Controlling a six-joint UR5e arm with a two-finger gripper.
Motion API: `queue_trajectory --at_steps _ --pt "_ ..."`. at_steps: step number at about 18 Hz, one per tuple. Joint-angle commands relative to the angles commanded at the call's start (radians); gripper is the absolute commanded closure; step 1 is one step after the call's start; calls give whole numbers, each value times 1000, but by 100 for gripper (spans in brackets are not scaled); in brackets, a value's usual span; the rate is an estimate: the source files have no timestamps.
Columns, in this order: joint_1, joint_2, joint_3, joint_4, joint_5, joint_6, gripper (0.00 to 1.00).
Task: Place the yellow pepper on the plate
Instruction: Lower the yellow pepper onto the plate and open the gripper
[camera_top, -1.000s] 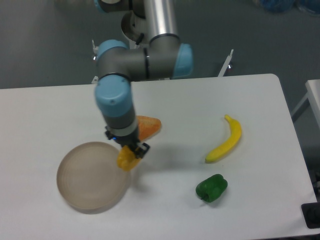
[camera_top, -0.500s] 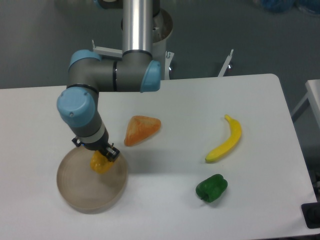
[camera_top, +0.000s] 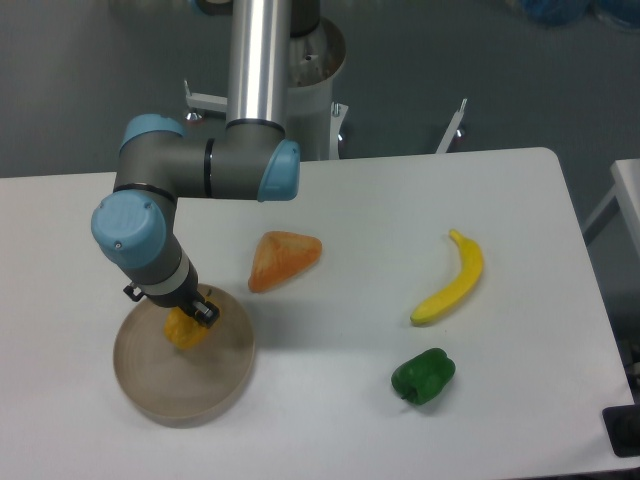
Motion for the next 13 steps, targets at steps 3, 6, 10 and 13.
queue_trajectory --at_steps 3,6,10,13 --pt "-2 -9 0 0 2 0 44" --pt "-2 -12 2 0 0 2 44" --pt "-2 -15 2 0 0 2 42" --pt "-2 -17 2 14 2 2 13"
